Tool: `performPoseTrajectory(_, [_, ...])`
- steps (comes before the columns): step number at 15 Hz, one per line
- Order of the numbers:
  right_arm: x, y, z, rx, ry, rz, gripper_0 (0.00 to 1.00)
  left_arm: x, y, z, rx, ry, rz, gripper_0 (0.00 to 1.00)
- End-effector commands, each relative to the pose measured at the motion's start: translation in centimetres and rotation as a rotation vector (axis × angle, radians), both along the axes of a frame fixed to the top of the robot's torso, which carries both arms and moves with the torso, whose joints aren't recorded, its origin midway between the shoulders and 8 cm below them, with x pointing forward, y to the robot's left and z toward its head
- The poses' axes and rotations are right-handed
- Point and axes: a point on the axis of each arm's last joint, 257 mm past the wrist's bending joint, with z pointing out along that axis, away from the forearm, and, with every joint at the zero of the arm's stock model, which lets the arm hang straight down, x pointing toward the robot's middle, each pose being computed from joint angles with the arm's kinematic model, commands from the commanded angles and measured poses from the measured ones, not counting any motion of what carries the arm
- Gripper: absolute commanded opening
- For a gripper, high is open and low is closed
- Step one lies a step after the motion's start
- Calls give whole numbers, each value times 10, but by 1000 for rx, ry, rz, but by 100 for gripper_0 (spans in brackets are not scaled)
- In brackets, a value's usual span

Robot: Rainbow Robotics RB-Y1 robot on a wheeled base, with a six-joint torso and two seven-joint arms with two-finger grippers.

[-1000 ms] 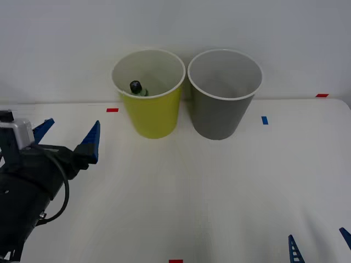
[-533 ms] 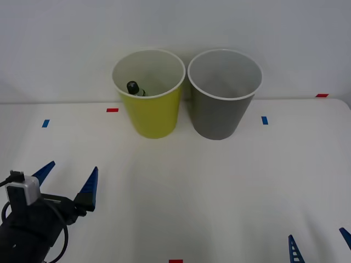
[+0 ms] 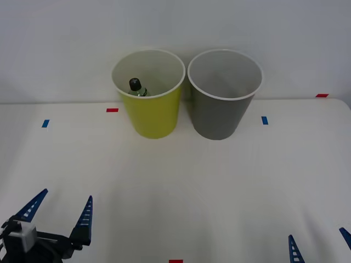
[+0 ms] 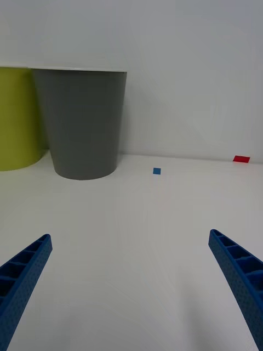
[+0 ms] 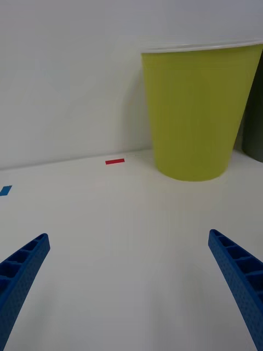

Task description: Put cans in the gray bin and PET bottles in the light green bin.

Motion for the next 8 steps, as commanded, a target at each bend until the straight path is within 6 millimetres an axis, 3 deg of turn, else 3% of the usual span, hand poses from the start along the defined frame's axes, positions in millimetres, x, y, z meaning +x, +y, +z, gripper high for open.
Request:
performPoseTrajectory(1, [0,0,0,0,0,0,100,-37,2,-15,30,21,16,100])
performPoseTrajectory(8, [0,0,0,0,0,0,100,-78,6,-17,133,28,12,100])
